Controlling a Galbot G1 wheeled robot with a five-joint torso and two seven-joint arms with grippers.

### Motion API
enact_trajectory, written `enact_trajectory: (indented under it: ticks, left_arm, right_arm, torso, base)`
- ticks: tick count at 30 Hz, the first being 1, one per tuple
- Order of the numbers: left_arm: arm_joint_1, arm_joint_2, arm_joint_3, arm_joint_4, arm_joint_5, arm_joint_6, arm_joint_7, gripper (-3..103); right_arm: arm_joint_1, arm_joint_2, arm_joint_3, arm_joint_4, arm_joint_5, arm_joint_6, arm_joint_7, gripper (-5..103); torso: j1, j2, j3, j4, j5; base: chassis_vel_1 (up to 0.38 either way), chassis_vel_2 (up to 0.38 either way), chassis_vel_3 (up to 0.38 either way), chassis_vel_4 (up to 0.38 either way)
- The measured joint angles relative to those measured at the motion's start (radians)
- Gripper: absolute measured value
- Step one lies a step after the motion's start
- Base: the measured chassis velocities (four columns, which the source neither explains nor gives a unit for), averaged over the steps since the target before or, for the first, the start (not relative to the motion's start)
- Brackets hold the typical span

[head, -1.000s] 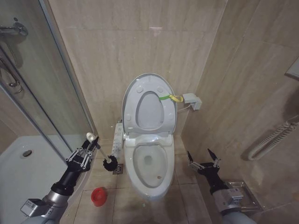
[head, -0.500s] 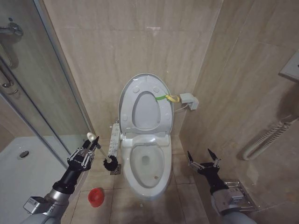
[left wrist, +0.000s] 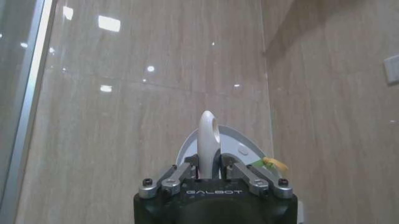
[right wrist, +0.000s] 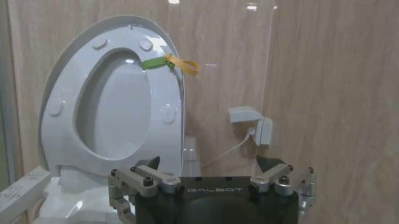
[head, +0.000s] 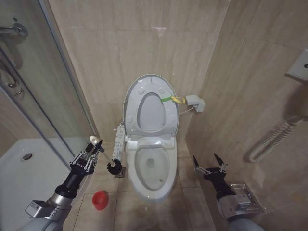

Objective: Open the toilet lid, clean the toilet bowl with a toilet brush, close the toilet lid, and flush.

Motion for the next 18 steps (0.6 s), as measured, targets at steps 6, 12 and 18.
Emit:
enact_trajectory:
  ticks: [6, 12, 18]
  left_arm:
    - [-0.008, 0.003, 0.002, 0.008, -0.008, -0.002, 0.013, 22]
    - [-0.027, 0.015, 0.010, 0.031, -0.030, -0.017, 0.050, 22]
    - [-0.105, 0.052, 0.040, 0.091, -0.077, -0.018, 0.065, 22]
  right_arm:
    - [-0.001, 0.000, 0.000, 0.000, 0.000, 0.000, 0.000, 100]
    - [0.000, 0.000, 0.000, 0.000, 0.000, 0.000, 0.000, 100]
    - [0.000, 0.000, 0.000, 0.000, 0.000, 0.000, 0.000, 100]
  torso:
    - [-0.001, 0.000, 0.000, 0.0000, -0.0001]
    - [0.000, 0.000, 0.000, 0.0000, 0.0000]
    - [0.000, 0.000, 0.000, -0.0002, -0.0002]
  base:
    - [0.131, -0.139, -0.124, 0.119]
    - [0.008, -0.014, -0.015, 0.015]
    - [-0.024, 0.024, 0.024, -0.024]
